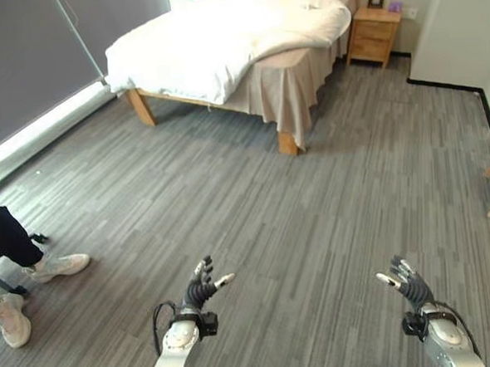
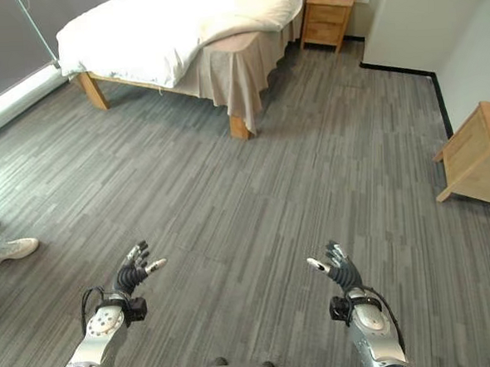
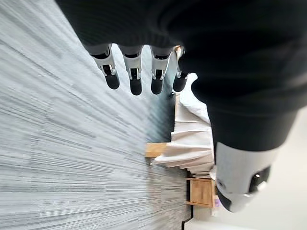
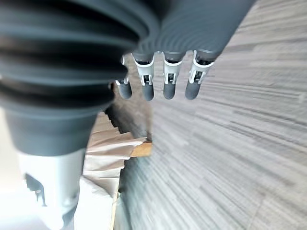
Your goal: Making the bed.
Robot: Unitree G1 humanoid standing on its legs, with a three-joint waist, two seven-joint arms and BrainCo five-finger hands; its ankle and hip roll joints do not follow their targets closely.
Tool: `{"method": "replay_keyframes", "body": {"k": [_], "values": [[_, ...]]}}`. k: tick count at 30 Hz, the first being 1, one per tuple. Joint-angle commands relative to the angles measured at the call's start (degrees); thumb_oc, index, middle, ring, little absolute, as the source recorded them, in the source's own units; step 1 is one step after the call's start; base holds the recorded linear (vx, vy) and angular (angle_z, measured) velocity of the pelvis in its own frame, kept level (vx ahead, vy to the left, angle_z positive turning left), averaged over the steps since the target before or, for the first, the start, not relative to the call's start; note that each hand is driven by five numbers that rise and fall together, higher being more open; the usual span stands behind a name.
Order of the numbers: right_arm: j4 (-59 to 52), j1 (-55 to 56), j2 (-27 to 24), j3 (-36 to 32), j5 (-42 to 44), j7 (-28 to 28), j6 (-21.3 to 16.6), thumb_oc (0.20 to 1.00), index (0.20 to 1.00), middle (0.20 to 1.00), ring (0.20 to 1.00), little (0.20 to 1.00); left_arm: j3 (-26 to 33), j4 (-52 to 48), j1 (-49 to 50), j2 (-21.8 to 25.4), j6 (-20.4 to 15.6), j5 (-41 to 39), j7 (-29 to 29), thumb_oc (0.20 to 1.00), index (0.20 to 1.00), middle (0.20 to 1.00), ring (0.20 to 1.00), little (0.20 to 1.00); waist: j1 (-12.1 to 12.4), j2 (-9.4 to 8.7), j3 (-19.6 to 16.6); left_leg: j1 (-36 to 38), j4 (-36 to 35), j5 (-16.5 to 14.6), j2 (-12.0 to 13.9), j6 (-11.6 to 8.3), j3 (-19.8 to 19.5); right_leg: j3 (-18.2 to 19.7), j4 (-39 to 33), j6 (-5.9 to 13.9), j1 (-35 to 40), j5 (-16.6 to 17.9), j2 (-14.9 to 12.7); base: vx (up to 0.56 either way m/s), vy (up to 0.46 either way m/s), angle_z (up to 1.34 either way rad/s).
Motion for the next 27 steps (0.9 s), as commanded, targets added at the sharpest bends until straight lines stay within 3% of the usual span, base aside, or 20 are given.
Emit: {"method": "replay_keyframes", "body": {"k": [1,2,3,5,7,8,9,10,11,12,14,17,18,19,20,21,23,24,25,27], "values": [[-3.8,-3.9,-0.2,0.8,0.4,0.0,-3.0,1.000,1.000,1.000,1.000,1.000,-0.4,-0.2,-6.6,1.0,-2.2,-2.8,1.2,1.000,1.000,1.000,1.000,1.000,0.9,-0.93,0.9,-1.4,0.4,-5.2,-3.0,1.87,2.6,-3.6,8.9,4.40,-4.6,-2.5,-2.8,0.05,0.080,-0.05],[-3.8,-3.9,-0.2,0.8,0.4,0.0,-3.0,1.000,1.000,1.000,1.000,1.000,-0.4,-0.2,-6.6,1.0,-2.2,-2.8,1.2,1.000,1.000,1.000,1.000,1.000,1.0,-0.95,0.8,-1.5,0.4,-5.2,-3.0,1.91,2.7,-3.6,9.6,4.43,-5.0,-2.8,-2.9,0.06,0.119,-0.12],[-4.4,-4.4,-0.1,1.0,0.8,0.0,-3.0,1.000,1.000,1.000,1.000,1.000,-0.4,-1.1,-6.8,1.2,-2.1,-3.2,1.2,1.000,1.000,1.000,1.000,1.000,0.9,-0.72,1.7,-1.5,0.4,-5.5,-3.0,2.48,2.9,-3.3,15.0,4.88,-7.9,-2.7,-3.5,0.03,0.090,-0.17],[-5.6,-5.3,0.4,1.9,1.8,0.1,-3.0,1.000,1.000,1.000,1.000,1.000,0.0,-3.7,-7.2,1.7,-1.7,-4.1,1.4,1.000,1.000,1.000,1.000,1.000,0.3,-0.82,4.0,-0.6,0.4,-6.5,-4.1,4.43,3.3,-2.7,31.7,7.20,-15.1,1.1,-6.2,0.12,0.141,-0.31],[-5.7,-5.6,1.0,2.8,2.2,0.3,-2.9,1.000,1.000,1.000,1.000,1.000,0.2,-4.2,-7.5,1.8,-1.8,-4.2,1.9,1.000,1.000,1.000,1.000,1.000,0.0,-0.79,5.8,0.7,0.8,-7.4,-4.6,5.42,3.1,-1.6,41.5,7.40,-20.1,3.0,-7.5,0.26,0.088,-0.41],[-6.8,-5.3,1.1,3.0,2.2,1.1,-2.3,1.000,1.000,1.000,1.000,1.000,1.6,-6.3,-6.9,2.3,-1.8,-4.5,1.9,1.000,1.000,1.000,1.000,1.000,0.7,-0.31,6.7,2.1,0.7,-8.2,-4.3,5.54,4.4,-2.9,40.3,7.24,-22.8,2.1,-9.6,0.29,0.041,-0.08],[-6.8,-5.3,1.1,3.0,2.2,1.1,-2.3,1.000,1.000,1.000,1.000,1.000,1.6,-6.3,-6.9,2.3,-1.8,-4.5,1.9,1.000,1.000,1.000,1.000,1.000,0.8,-0.33,6.6,2.1,0.7,-8.2,-4.3,5.52,4.5,-2.8,40.4,7.17,-22.9,2.1,-9.6,0.35,-0.008,-0.05],[-6.9,-5.0,1.1,2.7,2.5,1.4,-2.1,1.000,1.000,1.000,1.000,1.000,2.0,-6.7,-6.7,2.3,-1.8,-4.7,1.5,1.000,1.000,1.000,1.000,1.000,1.0,0.17,6.7,2.7,0.8,-8.2,-3.6,4.84,4.8,-2.5,35.9,6.86,-23.3,1.1,-8.5,0.30,-0.093,-0.28],[-7.0,-4.6,0.8,2.3,3.3,1.9,-2.3,1.000,1.000,1.000,1.000,1.000,2.3,-6.9,-6.6,2.4,-2.3,-5.6,1.1,1.000,1.000,1.000,1.000,1.000,0.7,0.72,6.9,3.4,1.7,-8.8,-2.9,3.97,4.5,-1.0,30.0,6.62,-22.8,0.7,-6.5,0.45,-0.173,-0.31],[-6.9,-4.4,0.4,2.0,3.9,1.9,-2.4,1.000,1.000,1.000,1.000,1.000,2.3,-6.8,-7.0,2.5,-2.6,-6.4,0.7,1.000,1.000,1.000,1.000,1.000,0.5,0.98,6.9,3.7,2.5,-9.3,-2.1,2.96,4.4,1.7,19.1,6.74,-21.8,1.7,-4.2,0.49,-0.214,-0.24],[-7.3,-3.4,-0.3,1.5,3.0,2.1,-1.8,1.000,1.000,1.000,1.000,1.000,1.6,-5.0,-9.5,2.8,-2.3,-4.4,0.9,1.000,1.000,1.000,1.000,1.000,0.4,-0.10,5.6,6.6,2.4,-10.0,-1.1,0.46,5.3,6.4,0.7,8.47,-21.4,7.0,-2.1,0.81,-0.347,-0.04],[-9.0,-1.7,-0.6,0.4,3.2,3.3,-0.9,1.000,1.000,1.000,1.000,1.000,0.6,-5.7,-9.7,2.7,-1.3,-2.6,0.6,1.000,1.000,1.000,1.000,1.000,-0.2,-0.06,4.4,9.0,5.8,-9.2,0.6,-1.41,4.3,4.3,0.7,8.59,-19.8,8.4,-1.7,0.74,-0.295,0.24],[-9.1,-1.0,-1.0,0.4,3.1,3.9,-1.0,1.000,1.000,1.000,1.000,1.000,0.0,-6.0,-9.4,2.4,-1.3,-2.6,0.3,1.000,1.000,1.000,1.000,1.000,-0.5,0.01,4.2,8.3,11.6,-7.9,2.2,-2.03,4.0,4.5,2.5,7.51,-18.7,8.0,-1.2,0.55,-0.293,0.31],[-8.9,-0.2,-0.9,0.6,3.8,4.6,-0.9,1.000,1.000,1.000,1.000,1.000,-1.1,-6.0,-8.3,1.5,-0.8,-2.5,-0.9,1.000,1.000,1.000,1.000,1.000,-1.0,0.34,3.8,6.5,20.0,-3.2,4.5,-3.20,3.9,5.2,3.8,5.58,-16.6,6.8,0.1,1.18,-0.828,0.79],[-7.9,-1.2,-2.2,0.9,5.5,4.1,-0.8,1.000,1.000,1.000,1.000,1.000,-1.7,-6.9,-6.4,1.0,0.5,-3.1,-2.8,1.000,1.000,1.000,1.000,1.000,1.2,1.64,5.3,-8.2,56.2,5.3,14.3,-3.27,4.8,3.3,4.5,-1.16,-10.6,3.3,5.4,1.08,-0.821,1.08],[-7.8,-1.5,-2.5,1.0,6.4,4.0,-1.2,1.000,1.000,1.000,1.000,1.000,-2.2,-6.8,-6.3,0.9,0.3,-3.7,-2.6,1.000,1.000,1.000,1.000,1.000,1.9,0.95,6.3,-11.3,58.8,3.3,13.2,-2.42,3.7,3.0,4.2,-1.73,-8.8,1.9,5.4,0.97,-0.756,0.96],[-6.8,-2.5,-3.5,0.9,5.2,2.9,-1.0,1.000,1.000,1.000,1.000,1.000,-2.3,-6.7,-7.0,0.4,0.5,-4.2,-2.0,1.000,1.000,1.000,1.000,1.000,2.4,0.03,6.6,-14.5,57.4,1.0,11.4,-2.38,3.6,3.0,2.1,-1.95,-5.2,1.2,5.2,0.42,-0.236,0.19],[-6.7,-2.6,-3.5,0.9,5.2,2.8,-1.1,1.000,1.000,1.000,1.000,1.000,-2.3,-6.7,-7.0,0.4,0.5,-4.2,-2.0,1.000,1.000,1.000,1.000,1.000,2.3,-0.10,6.6,-14.3,57.2,1.1,11.2,-2.36,3.6,2.9,2.0,-1.90,-5.1,1.1,5.0,0.43,-0.205,-0.22],[-7.6,-4.0,-4.2,0.6,4.5,2.4,-1.4,1.000,1.000,1.000,1.000,1.000,-2.1,-6.9,-7.3,-0.3,-0.3,-5.8,-2.1,1.000,1.000,1.000,1.000,1.000,2.7,-2.07,6.3,-17.4,47.4,-2.2,7.7,-2.09,4.6,0.9,0.7,-0.81,-2.9,1.3,2.7,0.41,-0.193,-0.13],[-8.2,-4.1,-4.3,0.3,4.7,2.5,-1.5,1.000,1.000,1.000,1.000,1.000,-2.1,-6.9,-7.3,-0.2,-0.5,-6.3,-2.5,1.000,1.000,1.000,1.000,1.000,2.7,-2.89,6.0,-18.4,43.2,-2.8,6.5,-2.09,5.2,0.5,0.7,-0.41,-2.3,1.2,1.9,0.36,-0.139,0.25]]}}
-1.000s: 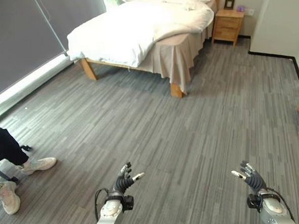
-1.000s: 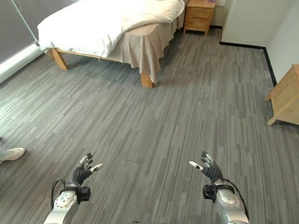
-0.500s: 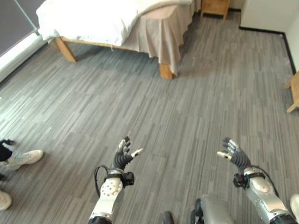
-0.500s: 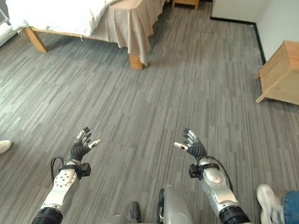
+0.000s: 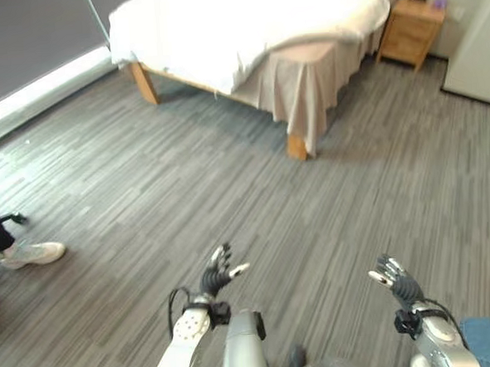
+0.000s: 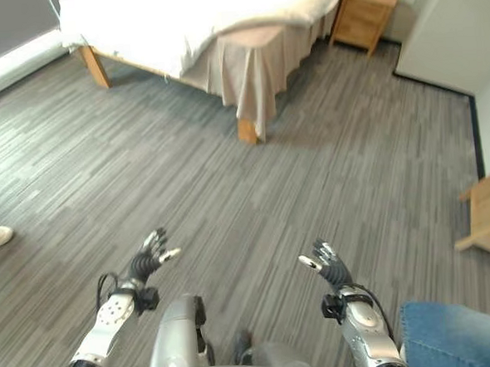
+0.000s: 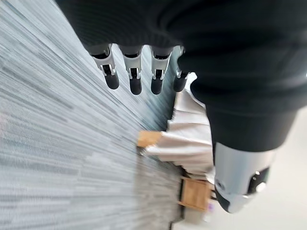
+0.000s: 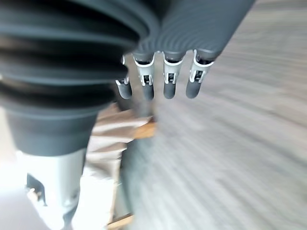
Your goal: Making the bed.
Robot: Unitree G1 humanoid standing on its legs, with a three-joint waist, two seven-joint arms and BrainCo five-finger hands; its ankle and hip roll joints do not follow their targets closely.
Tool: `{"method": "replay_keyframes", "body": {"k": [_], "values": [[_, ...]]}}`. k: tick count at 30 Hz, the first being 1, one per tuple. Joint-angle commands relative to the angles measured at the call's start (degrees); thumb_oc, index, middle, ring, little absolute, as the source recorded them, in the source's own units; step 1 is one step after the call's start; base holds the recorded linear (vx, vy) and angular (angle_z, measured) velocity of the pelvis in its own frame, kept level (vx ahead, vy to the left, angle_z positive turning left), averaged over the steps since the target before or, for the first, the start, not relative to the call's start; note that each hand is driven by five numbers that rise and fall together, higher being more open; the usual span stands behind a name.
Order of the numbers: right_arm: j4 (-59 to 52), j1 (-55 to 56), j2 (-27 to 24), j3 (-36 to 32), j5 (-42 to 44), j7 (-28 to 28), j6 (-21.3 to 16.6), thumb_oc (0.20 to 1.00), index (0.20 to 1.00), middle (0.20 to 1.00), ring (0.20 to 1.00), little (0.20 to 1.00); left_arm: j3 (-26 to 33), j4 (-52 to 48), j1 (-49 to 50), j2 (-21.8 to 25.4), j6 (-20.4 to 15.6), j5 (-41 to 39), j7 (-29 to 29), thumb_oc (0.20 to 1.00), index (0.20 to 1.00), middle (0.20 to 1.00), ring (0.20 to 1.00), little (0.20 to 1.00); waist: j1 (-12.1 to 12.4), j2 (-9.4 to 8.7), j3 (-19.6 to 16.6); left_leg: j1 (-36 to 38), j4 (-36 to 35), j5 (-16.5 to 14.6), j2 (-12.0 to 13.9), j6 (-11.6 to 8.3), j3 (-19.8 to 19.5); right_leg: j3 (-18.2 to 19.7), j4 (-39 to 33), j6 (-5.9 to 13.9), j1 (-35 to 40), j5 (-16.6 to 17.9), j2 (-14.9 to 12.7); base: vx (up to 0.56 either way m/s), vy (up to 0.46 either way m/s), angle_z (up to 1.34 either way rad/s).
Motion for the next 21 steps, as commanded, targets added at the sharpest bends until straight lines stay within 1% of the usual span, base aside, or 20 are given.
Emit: {"method": "replay_keyframes", "body": {"k": [1,2,3,4,5,7,8,9,10,11,12,13,14,15,16,17,18,19,20,21], "values": [[-3.7,-2.9,-5.3,-2.5,0.2,-0.2,-3.9,1.000,1.000,1.000,1.000,1.000,1.3,-2.1,-7.0,-2.5,-4.5,-1.9,-0.7,1.000,1.000,1.000,1.000,1.000,-1.3,1.60,1.1,17.6,-20.4,2.4,-3.0,-1.59,0.1,-0.3,-10.6,9.59,2.2,7.5,-4.0,0.48,-0.012,0.38],[-3.9,-3.1,-5.3,-2.5,-0.7,-0.2,-4.2,1.000,1.000,1.000,1.000,1.000,0.7,-2.3,-6.4,-2.7,-4.6,-1.7,-1.4,1.000,1.000,1.000,1.000,1.000,-1.2,1.87,-0.4,19.8,-36.8,3.2,-7.9,-1.24,-1.1,-0.6,-10.6,10.82,3.5,6.8,-4.0,0.68,-0.015,0.29],[-3.8,-3.0,-5.2,-2.6,-1.1,-0.2,-4.4,1.000,1.000,1.000,1.000,1.000,0.4,-2.6,-6.0,-2.9,-4.5,-1.4,-1.7,1.000,1.000,1.000,1.000,1.000,-1.1,2.50,-1.3,21.9,-46.5,6.8,-10.2,-1.31,-3.9,-0.6,-10.6,11.09,4.3,6.1,-3.0,0.52,0.006,0.33],[-3.8,-3.0,-5.2,-2.6,-1.1,-0.2,-4.4,1.000,1.000,1.000,1.000,1.000,0.4,-2.6,-6.0,-2.9,-4.5,-1.4,-1.7,1.000,1.000,1.000,1.000,1.000,-1.3,2.48,-1.3,22.0,-46.9,7.1,-10.3,-1.31,-4.0,-0.7,-10.6,11.07,4.2,6.1,-3.0,0.40,-0.023,0.47],[-3.7,-3.1,-5.0,-2.7,-1.2,-0.2,-4.7,1.000,1.000,1.000,1.000,1.000,0.1,-2.7,-5.8,-2.9,-4.5,-1.1,-2.1,1.000,1.000,1.000,1.000,1.000,-1.6,3.27,-2.1,21.5,-52.8,7.4,-11.0,-2.07,-6.6,-1.1,-10.6,11.13,5.4,5.0,-2.0,0.39,-0.044,0.42],[-2.9,-3.6,-4.6,-3.0,-1.0,-0.3,-4.6,1.000,1.000,1.000,1.000,1.000,-0.4,-4.3,-5.4,-2.9,-4.1,-0.8,-2.6,1.000,1.000,1.000,1.000,1.000,-2.0,3.69,-3.4,19.6,-52.8,6.7,-11.7,-2.91,-8.3,-1.4,-10.6,11.16,8.0,3.7,-1.4,0.79,-0.048,0.03],[-3.6,-3.9,-3.4,-2.4,-0.4,0.5,-3.7,1.000,1.000,1.000,1.000,1.000,0.0,-5.3,-4.8,-2.7,-3.9,-1.4,-3.1,1.000,1.000,1.000,1.000,1.000,-1.9,3.22,-5.0,21.7,-52.8,8.5,-11.8,-2.08,-7.1,0.3,-10.6,11.23,10.6,2.7,-1.6,0.76,-0.010,0.03],[-3.6,-3.9,-3.4,-2.4,-0.4,0.5,-3.7,1.000,1.000,1.000,1.000,1.000,0.0,-5.3,-4.7,-2.7,-3.9,-1.4,-3.1,1.000,1.000,1.000,1.000,1.000,-1.8,3.14,-4.9,21.9,-52.8,8.4,-11.8,-2.07,-6.9,0.5,-10.6,11.25,10.8,2.6,-1.6,0.95,0.047,0.18],[-4.1,-3.7,-1.9,-1.0,-0.4,1.1,-3.5,1.000,1.000,1.000,1.000,1.000,-0.5,-5.3,-4.8,-3.0,-4.1,-1.3,-3.2,1.000,1.000,1.000,1.000,1.000,-2.0,2.31,-6.6,22.8,-52.8,8.5,-12.2,-1.09,-5.6,0.7,-8.9,11.09,11.2,1.1,-2.3,0.73,0.070,-0.10],[-4.2,-3.7,-1.7,-0.5,-0.9,1.5,-3.5,1.000,1.000,1.000,1.000,1.000,-0.9,-5.1,-5.1,-3.0,-4.1,-0.9,-3.3,1.000,1.000,1.000,1.000,1.000,-1.6,1.57,-7.1,23.8,-52.8,8.3,-12.9,-0.05,-5.0,0.3,-5.0,11.79,10.8,2.2,-3.4,0.73,0.071,-0.25],[-4.2,-3.7,-1.7,-0.5,-0.9,1.5,-3.5,1.000,1.000,1.000,1.000,1.000,-0.9,-5.1,-5.1,-3.0,-4.1,-0.9,-3.3,1.000,1.000,1.000,1.000,1.000,-1.5,1.48,-7.1,23.8,-52.8,8.3,-12.9,-0.02,-4.8,0.5,-4.7,11.83,10.7,1.9,-3.6,0.71,0.105,-0.38],[-4.3,-3.4,-1.2,0.5,-1.7,2.1,-3.0,1.000,1.000,1.000,1.000,1.000,-2.0,-4.9,-5.4,-2.7,-3.6,-1.4,-4.1,1.000,1.000,1.000,1.000,1.000,-0.8,-0.09,-7.0,27.2,-52.7,5.6,-14.4,2.26,-4.7,-0.2,10.4,16.32,7.3,8.8,-6.6,0.61,0.113,-0.25],[-4.7,-3.4,-0.9,0.9,-1.4,2.3,-3.0,1.000,1.000,1.000,1.000,1.000,-2.4,-4.9,-6.1,-2.6,-3.2,-1.7,-3.6,1.000,1.000,1.000,1.000,1.000,-1.0,-0.77,-6.0,28.7,-52.5,4.3,-15.3,3.37,-4.7,0.0,24.5,19.13,2.4,15.9,-8.6,0.71,0.158,-0.57],[-4.6,-3.6,-0.5,1.2,-0.9,2.8,-2.7,1.000,1.000,1.000,1.000,1.000,-2.9,-5.4,-6.9,-2.4,-2.9,-2.0,-3.7,1.000,1.000,1.000,1.000,1.000,-1.4,-0.63,-4.7,30.5,-52.7,3.5,-15.2,4.23,-4.4,-0.2,33.0,19.70,-3.4,18.4,-10.7,0.41,0.151,-0.61],[-4.5,-3.8,-0.3,1.6,-1.2,2.8,-2.8,1.000,1.000,1.000,1.000,1.000,-3.3,-6.2,-7.4,-2.1,-3.1,-2.5,-3.8,1.000,1.000,1.000,1.000,1.000,-1.9,-0.01,-3.1,32.7,-52.8,2.8,-14.8,4.92,-3.6,-1.1,37.7,19.31,-6.3,20.2,-12.7,0.24,0.114,-0.61],[-4.4,-3.9,-0.3,1.6,-1.2,2.8,-2.8,1.000,1.000,1.000,1.000,1.000,-3.3,-6.2,-7.5,-2.1,-3.1,-2.5,-3.8,1.000,1.000,1.000,1.000,1.000,-1.9,-0.20,-2.9,32.8,-52.8,2.8,-15.1,4.98,-3.5,-0.9,38.1,19.38,-6.3,19.9,-13.0,0.30,0.109,-0.21],[-3.8,-4.3,-0.4,2.0,-2.3,2.3,-2.9,1.000,1.000,1.000,1.000,1.000,-3.7,-6.3,-8.0,-1.8,-3.2,-2.6,-3.7,1.000,1.000,1.000,1.000,1.000,-2.3,0.49,-2.0,34.3,-52.8,2.1,-14.7,5.49,-2.9,-1.6,41.6,18.51,-8.5,18.8,-14.3,0.29,0.078,0.12],[-3.8,-4.7,-0.3,2.2,-2.5,1.9,-2.6,1.000,1.000,1.000,1.000,1.000,-3.7,-6.4,-8.5,-1.6,-3.3,-3.1,-3.6,1.000,1.000,1.000,1.000,1.000,-2.6,1.13,-1.1,35.8,-52.8,1.6,-14.6,6.01,-3.4,-1.4,44.4,17.21,-11.8,15.4,-15.4,0.51,0.064,0.19],[-3.1,-4.2,0.2,2.1,-1.0,2.3,-2.6,1.000,1.000,1.000,1.000,1.000,-4.1,-6.0,-9.6,-1.5,-3.6,-2.5,-3.4,1.000,1.000,1.000,1.000,1.000,-3.1,2.89,-0.4,37.5,-52.8,1.9,-13.6,5.79,-5.0,0.0,41.0,15.59,-15.3,10.1,-13.1,0.47,-0.026,0.14],[-3.1,-3.8,0.1,1.8,-0.4,2.6,-2.6,1.000,1.000,1.000,1.000,1.000,-5.0,-6.1,-10.1,-1.4,-3.8,-2.6,-3.7,1.000,1.000,1.000,1.000,1.000,-3.4,3.79,-0.5,38.1,-52.8,2.6,-12.8,5.15,-6.1,1.4,34.5,14.89,-15.4,7.9,-10.8,0.48,-0.119,0.16]]}}
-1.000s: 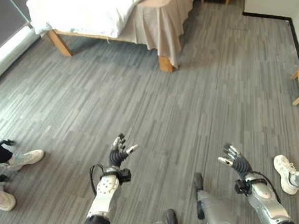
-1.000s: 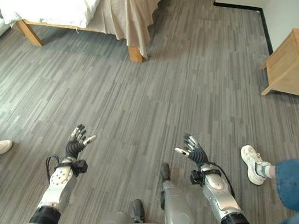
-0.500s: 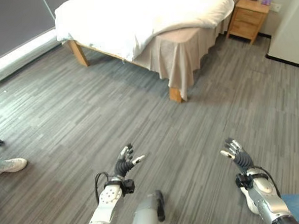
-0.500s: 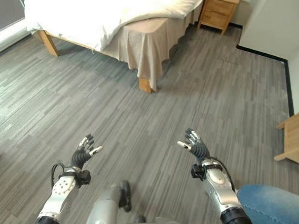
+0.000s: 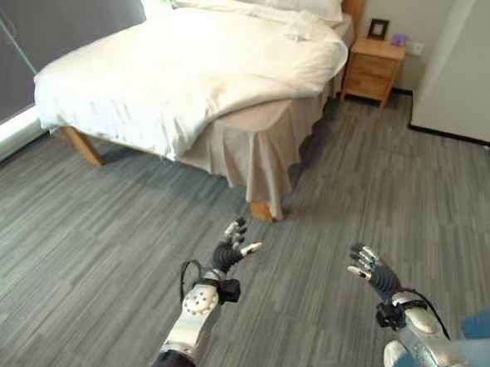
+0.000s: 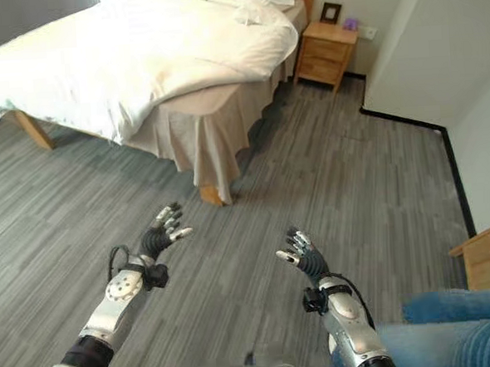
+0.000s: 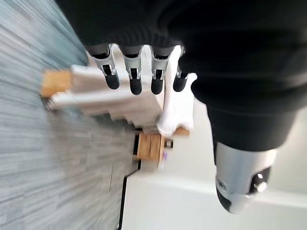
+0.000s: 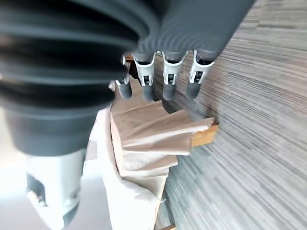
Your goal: Making the bed.
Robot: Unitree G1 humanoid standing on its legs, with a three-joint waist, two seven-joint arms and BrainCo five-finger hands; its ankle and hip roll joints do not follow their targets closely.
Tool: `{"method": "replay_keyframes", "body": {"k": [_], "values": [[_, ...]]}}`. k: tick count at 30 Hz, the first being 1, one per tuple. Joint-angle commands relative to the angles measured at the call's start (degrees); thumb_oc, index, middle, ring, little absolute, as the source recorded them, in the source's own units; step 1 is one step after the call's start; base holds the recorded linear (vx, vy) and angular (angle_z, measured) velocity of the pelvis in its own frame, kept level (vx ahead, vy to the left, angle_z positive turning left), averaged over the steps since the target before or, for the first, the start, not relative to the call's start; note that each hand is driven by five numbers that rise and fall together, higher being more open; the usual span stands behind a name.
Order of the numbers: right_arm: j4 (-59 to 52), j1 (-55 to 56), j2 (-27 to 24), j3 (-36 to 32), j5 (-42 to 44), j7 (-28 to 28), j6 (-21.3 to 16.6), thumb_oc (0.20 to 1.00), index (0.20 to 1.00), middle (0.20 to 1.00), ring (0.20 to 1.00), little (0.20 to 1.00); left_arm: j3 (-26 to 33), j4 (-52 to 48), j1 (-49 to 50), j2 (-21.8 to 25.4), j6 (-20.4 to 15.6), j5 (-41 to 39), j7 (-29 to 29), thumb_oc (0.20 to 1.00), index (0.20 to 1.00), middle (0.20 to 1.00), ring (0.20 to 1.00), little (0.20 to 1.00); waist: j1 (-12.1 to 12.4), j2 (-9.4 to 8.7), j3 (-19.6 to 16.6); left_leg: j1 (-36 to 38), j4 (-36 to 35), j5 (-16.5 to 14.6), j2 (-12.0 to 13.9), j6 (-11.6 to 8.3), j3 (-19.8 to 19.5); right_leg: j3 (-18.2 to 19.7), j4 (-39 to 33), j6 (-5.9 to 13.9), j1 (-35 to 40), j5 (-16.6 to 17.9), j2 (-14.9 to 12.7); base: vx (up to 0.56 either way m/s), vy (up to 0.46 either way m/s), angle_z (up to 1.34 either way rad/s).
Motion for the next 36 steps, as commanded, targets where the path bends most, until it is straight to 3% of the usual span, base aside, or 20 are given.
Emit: {"method": "replay_keyframes", "body": {"k": [1,2,3,4,7,12,18,19,20,21,23,29,36], "values": [[-0.6,-2.7,0.6,-2.0,0.9,0.6,-2.1,1.000,1.000,1.000,1.000,1.000,0.3,-1.9,-1.0,1.9,-3.0,-3.9,-0.7,1.000,1.000,1.000,1.000,1.000,0.5,1.57,0.0,-3.8,-6.2,8.4,-0.4,-4.62,2.9,4.7,-28.1,0.16,12.4,12.1,7.7,0.26,-0.106,0.47],[-0.6,-2.7,0.6,-2.0,0.9,0.6,-2.1,1.000,1.000,1.000,1.000,1.000,0.3,-1.9,-1.1,1.9,-3.1,-3.9,-0.7,1.000,1.000,1.000,1.000,1.000,0.5,1.63,0.0,-3.8,-6.2,8.4,-0.3,-4.63,2.9,4.7,-28.2,0.13,12.4,12.2,7.8,0.35,-0.184,0.58],[-1.7,-0.3,0.1,-3.1,1.2,0.5,-2.5,1.000,1.000,1.000,1.000,1.000,-1.4,-1.3,-1.3,1.5,-3.0,-5.4,-2.3,1.000,1.000,1.000,1.000,1.000,-0.2,2.38,-0.8,-4.0,-5.6,7.4,0.4,-5.71,0.6,14.0,-50.4,0.62,16.9,12.0,12.2,0.43,-0.299,1.69],[-2.2,1.5,-0.6,-4.7,0.4,0.8,-2.9,1.000,1.000,1.000,1.000,1.000,-3.6,-0.3,-3.8,1.3,-2.9,-5.9,-3.9,1.000,1.000,1.000,1.000,1.000,-0.8,1.68,-1.3,-5.0,-4.4,6.4,0.6,-5.99,-3.7,23.9,-54.7,1.22,20.4,11.5,14.0,0.50,-0.358,1.92],[-1.7,2.7,-0.4,-4.1,1.0,0.8,-2.3,1.000,1.000,1.000,1.000,1.000,-5.3,0.0,-2.6,0.7,-2.4,-6.3,-4.6,1.000,1.000,1.000,1.000,1.000,-0.1,1.39,-2.3,-4.7,-6.2,6.9,0.6,-5.75,-4.4,21.9,-57.8,0.55,21.3,13.2,13.4,0.19,-0.185,1.58],[-1.1,3.3,-1.3,-7.3,2.9,1.0,-3.1,1.000,1.000,1.000,1.000,1.000,-9.9,-3.0,-4.0,1.1,-1.7,-6.0,-5.8,1.000,1.000,1.000,1.000,1.000,-0.4,2.82,-4.5,-6.7,-6.2,7.6,-0.5,-6.52,-9.1,19.2,-66.4,-0.18,25.6,14.7,12.8,0.13,-0.125,0.30],[-1.3,3.9,-1.9,-8.0,2.7,1.3,-3.1,1.000,1.000,1.000,1.000,1.000,-9.8,-5.0,-3.4,2.2,-1.0,-5.7,-5.4,1.000,1.000,1.000,1.000,1.000,0.1,3.40,-5.8,-5.5,-6.2,7.5,-0.6,-6.85,-10.7,18.7,-67.5,-0.58,28.1,14.6,13.1,0.05,-0.008,0.12],[-0.8,2.9,-1.8,-12.2,7.2,-0.1,-1.9,1.000,1.000,1.000,1.000,1.000,3.9,-2.0,4.2,3.1,-0.7,-0.5,-0.3,1.000,1.000,1.000,1.000,1.000,0.8,-2.23,1.8,-17.8,12.3,3.9,5.2,-9.56,2.8,3.6,-62.4,-2.95,25.7,11.0,9.7,-0.03,0.053,0.03],[-1.0,4.0,-1.7,-12.6,5.9,-0.6,-1.9,1.000,1.000,1.000,1.000,1.000,3.6,-1.6,4.4,2.7,-0.4,-1.2,-1.0,1.000,1.000,1.000,1.000,1.000,0.2,-1.51,1.0,-15.9,7.9,4.5,5.2,-9.59,3.2,3.4,-62.5,-2.76,25.5,11.1,10.0,-0.02,0.118,-0.10],[-1.3,5.1,-1.4,-13.1,4.8,-0.7,-1.9,1.000,1.000,1.000,1.000,1.000,3.8,-0.2,4.4,2.3,-0.4,-1.3,-0.8,1.000,1.000,1.000,1.000,1.000,-0.3,-0.76,-0.1,-11.2,-1.8,6.1,4.9,-9.35,3.1,3.5,-62.5,-2.50,25.3,11.3,10.6,0.00,0.176,-0.01],[-0.2,5.2,-0.7,-13.6,5.3,-1.7,-2.6,1.000,1.000,1.000,1.000,1.000,3.3,1.0,3.5,1.9,-0.5,-0.5,-0.2,1.000,1.000,1.000,1.000,1.000,-1.3,0.16,-1.8,-8.6,-6.2,6.9,4.3,-9.11,2.6,3.8,-63.1,-2.24,25.6,11.3,11.0,0.00,0.178,0.11],[0.3,4.1,-0.8,-13.9,4.4,-0.8,-2.3,1.000,1.000,1.000,1.000,1.000,5.6,-1.1,3.5,4.1,-1.2,1.1,0.5,1.000,1.000,1.000,1.000,1.000,-1.3,0.97,-3.6,-7.1,-6.2,6.1,3.7,-8.43,3.2,4.7,-64.2,-1.90,26.9,11.5,10.8,-0.03,0.130,-0.06],[-6.6,-0.6,-1.6,-11.9,-0.5,-1.6,-3.3,1.000,1.000,1.000,1.000,1.000,15.8,-4.3,6.9,2.4,-2.5,-0.5,7.7,1.000,1.000,1.000,1.000,1.000,1.0,0.83,-3.9,-6.0,-6.2,5.6,3.3,-7.61,2.7,4.7,-64.3,-1.65,28.2,11.8,10.2,-0.01,0.080,-0.01]]}}
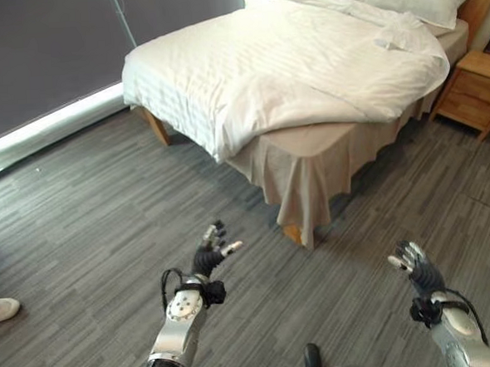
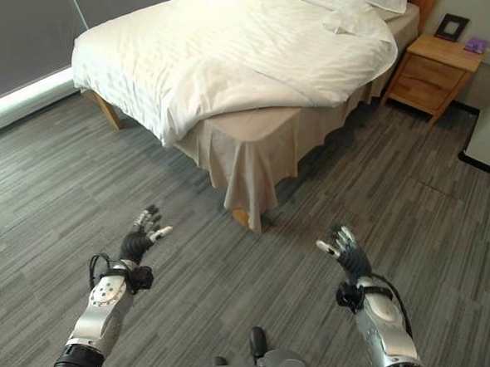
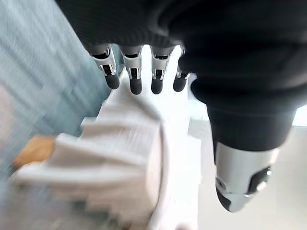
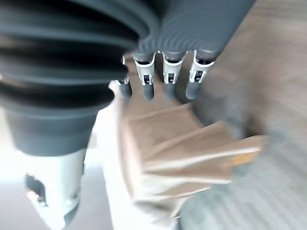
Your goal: Making the bed.
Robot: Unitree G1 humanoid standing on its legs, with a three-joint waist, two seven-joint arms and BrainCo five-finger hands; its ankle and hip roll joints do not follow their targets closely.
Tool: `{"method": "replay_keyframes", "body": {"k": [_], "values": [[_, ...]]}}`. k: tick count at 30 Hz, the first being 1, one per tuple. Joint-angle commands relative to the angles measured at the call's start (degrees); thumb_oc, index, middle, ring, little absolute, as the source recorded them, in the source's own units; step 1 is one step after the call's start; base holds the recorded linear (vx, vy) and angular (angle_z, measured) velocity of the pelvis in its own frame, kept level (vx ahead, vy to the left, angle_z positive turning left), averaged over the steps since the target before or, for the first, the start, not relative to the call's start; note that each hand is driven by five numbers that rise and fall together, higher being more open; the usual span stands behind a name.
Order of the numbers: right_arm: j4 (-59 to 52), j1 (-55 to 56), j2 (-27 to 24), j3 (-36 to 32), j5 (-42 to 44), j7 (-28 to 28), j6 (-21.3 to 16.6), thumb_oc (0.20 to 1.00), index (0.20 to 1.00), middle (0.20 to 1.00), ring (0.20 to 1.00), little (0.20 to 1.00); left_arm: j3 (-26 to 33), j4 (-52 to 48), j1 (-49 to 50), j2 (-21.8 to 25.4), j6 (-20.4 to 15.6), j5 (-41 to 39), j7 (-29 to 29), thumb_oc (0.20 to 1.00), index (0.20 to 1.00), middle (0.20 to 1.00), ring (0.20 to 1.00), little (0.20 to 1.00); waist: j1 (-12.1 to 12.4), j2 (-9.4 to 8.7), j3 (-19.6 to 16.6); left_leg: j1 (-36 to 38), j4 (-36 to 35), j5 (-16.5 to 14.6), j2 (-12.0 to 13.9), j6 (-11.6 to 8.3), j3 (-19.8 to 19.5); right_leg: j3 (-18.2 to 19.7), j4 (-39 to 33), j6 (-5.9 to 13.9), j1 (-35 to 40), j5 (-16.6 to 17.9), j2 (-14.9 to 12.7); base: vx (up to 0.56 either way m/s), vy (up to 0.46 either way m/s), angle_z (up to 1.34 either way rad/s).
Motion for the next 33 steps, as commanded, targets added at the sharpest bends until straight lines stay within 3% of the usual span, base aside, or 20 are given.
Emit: {"method": "replay_keyframes", "body": {"k": [1,10,12,13,17,19,22,23,25,26,28,29,30,31,32,33], "values": [[-2.3,-2.5,-0.8,0.1,-1.6,-0.3,-3.2,1.000,1.000,1.000,1.000,1.000,1.0,-1.2,0.0,1.7,-4.0,0.7,2.9,1.000,1.000,1.000,1.000,1.000,2.1,-0.20,-2.6,-2.9,0.9,-1.3,-0.6,0.32,2.9,-4.2,4.1,3.55,3.5,-7.3,-1.8,0.03,0.082,0.04],[-3.1,-3.2,0.6,1.8,-1.1,0.0,-3.3,1.000,1.000,1.000,1.000,1.000,5.3,-0.3,2.8,1.2,-5.3,-1.0,5.2,1.000,1.000,1.000,1.000,1.000,3.6,0.02,-2.0,-2.5,0.9,-2.5,-1.0,1.47,3.7,-4.1,4.2,4.76,3.5,-6.8,-2.9,0.06,0.100,0.00],[-2.7,-3.5,0.3,1.3,-2.0,-0.7,-3.7,1.000,1.000,1.000,1.000,1.000,5.6,-0.5,2.3,1.4,-5.7,-1.5,5.5,1.000,1.000,1.000,1.000,1.000,3.3,0.78,-1.2,-2.4,0.9,-3.0,-1.1,2.18,3.9,-4.4,10.1,5.28,1.1,-7.9,-3.6,0.14,0.217,-0.25],[-2.4,-3.3,0.2,0.6,-2.6,-1.2,-4.0,1.000,1.000,1.000,1.000,1.000,5.9,-0.4,1.8,1.6,-5.9,-1.5,5.7,1.000,1.000,1.000,1.000,1.000,2.8,1.17,-0.2,-1.8,0.9,-3.4,-1.6,2.90,3.4,-4.4,19.3,5.82,-2.5,-8.1,-4.5,0.15,0.207,-0.28],[-2.6,-2.0,0.6,-1.5,-3.7,-2.3,-4.9,1.000,1.000,1.000,1.000,1.000,6.9,-0.9,0.9,2.8,-6.1,-0.7,6.5,1.000,1.000,1.000,1.000,1.000,1.1,1.53,2.8,0.7,0.9,-4.3,-3.5,4.98,2.9,-3.6,39.6,5.90,-11.6,-1.3,-7.3,0.13,0.174,-0.10],[-1.8,-1.7,0.7,-2.3,-4.0,-2.8,-5.0,1.000,1.000,1.000,1.000,1.000,8.3,-1.7,1.0,3.1,-6.3,-0.2,7.2,1.000,1.000,1.000,1.000,1.000,1.0,2.11,4.0,1.5,0.9,-4.9,-3.7,5.25,4.2,-5.1,43.2,6.29,-15.7,-2.3,-8.4,0.18,0.122,-0.07],[-0.2,-0.3,0.8,-3.9,-3.0,-2.6,-5.0,1.000,1.000,1.000,1.000,1.000,10.3,-2.2,1.0,2.7,-7.2,-1.5,7.1,1.000,1.000,1.000,1.000,1.000,0.6,3.05,3.6,3.1,1.2,-5.7,-2.9,3.61,5.0,-5.8,30.6,6.51,-16.9,-5.8,-3.7,0.29,0.003,-0.39],[-0.2,-0.3,0.7,-3.9,-2.9,-2.6,-5.0,1.000,1.000,1.000,1.000,1.000,10.3,-2.1,1.0,2.7,-7.2,-1.5,7.1,1.000,1.000,1.000,1.000,1.000,0.7,3.18,3.6,3.1,1.2,-5.7,-2.7,3.56,5.1,-5.8,30.1,6.42,-16.7,-5.5,-3.4,0.32,-0.071,-0.33],[-0.5,1.5,0.5,-5.4,-1.9,-2.6,-5.5,1.000,1.000,1.000,1.000,1.000,10.6,-1.9,0.3,2.6,-7.5,-1.4,6.3,1.000,1.000,1.000,1.000,1.000,0.3,3.14,2.7,5.5,0.9,-5.7,-2.6,1.42,4.7,-5.7,7.3,7.79,-14.3,-2.0,0.9,0.48,-0.133,-0.03],[-0.7,1.9,0.3,-5.6,-2.1,-2.7,-5.4,1.000,1.000,1.000,1.000,1.000,10.5,-1.9,0.1,2.6,-7.4,-1.0,6.1,1.000,1.000,1.000,1.000,1.000,0.6,2.85,2.5,5.9,0.9,-5.8,-2.9,0.78,4.8,-5.9,3.0,8.29,-13.6,-0.8,1.1,0.57,-0.136,0.11],[-1.4,2.0,0.2,-5.8,-2.2,-2.6,-5.3,1.000,1.000,1.000,1.000,1.000,10.7,-2.0,-0.1,2.8,-7.5,-0.3,6.0,1.000,1.000,1.000,1.000,1.000,0.4,2.88,2.3,7.0,0.9,-5.7,-2.8,0.07,4.9,-7.9,0.9,8.78,-13.1,0.0,0.9,0.51,-0.106,0.26],[-2.3,2.6,-0.8,-6.6,-2.3,-1.9,-5.3,1.000,1.000,1.000,1.000,1.000,10.1,-1.6,0.1,2.6,-7.5,0.2,6.2,1.000,1.000,1.000,1.000,1.000,-0.7,3.16,1.3,8.4,5.3,-4.9,-2.1,-1.54,4.0,-9.7,3.6,7.56,-10.9,-1.2,0.8,0.72,-0.154,0.46],[-2.5,3.1,-0.9,-7.0,-2.4,-2.0,-5.2,1.000,1.000,1.000,1.000,1.000,10.1,-1.7,0.5,2.0,-7.6,-0.1,5.8,1.000,1.000,1.000,1.000,1.000,-0.9,3.07,0.9,7.8,9.1,-3.7,-1.7,-2.64,4.3,-9.0,3.9,6.43,-9.2,-1.3,0.9,0.96,-0.217,0.56],[-2.2,2.8,-1.4,-7.6,-1.5,-2.5,-5.6,1.000,1.000,1.000,1.000,1.000,9.9,-1.5,0.6,1.3,-7.8,-0.6,5.8,1.000,1.000,1.000,1.000,1.000,-1.5,3.47,0.4,6.1,16.9,-0.3,-0.4,-5.36,5.4,-8.5,4.0,5.00,-6.5,-2.3,1.7,0.45,-0.108,0.63],[-2.1,2.8,-1.4,-7.6,-1.5,-2.5,-5.7,1.000,1.000,1.000,1.000,1.000,9.9,-1.5,0.6,1.3,-7.8,-0.6,5.8,1.000,1.000,1.000,1.000,1.000,-1.5,3.43,0.5,5.7,17.5,-0.5,-0.4,-5.38,5.4,-8.5,3.8,4.94,-6.4,-2.1,1.6,0.41,-0.161,0.69],[-1.8,2.0,-1.9,-8.1,-0.2,-3.6,-6.3,1.000,1.000,1.000,1.000,1.000,9.9,-1.4,0.4,1.0,-7.9,-1.5,6.1,1.000,1.000,1.000,1.000,1.000,-1.6,3.58,0.6,0.7,30.7,4.2,2.1,-8.44,6.7,-9.0,3.2,3.64,-4.2,-2.6,2.2,0.28,-0.202,0.77]]}}
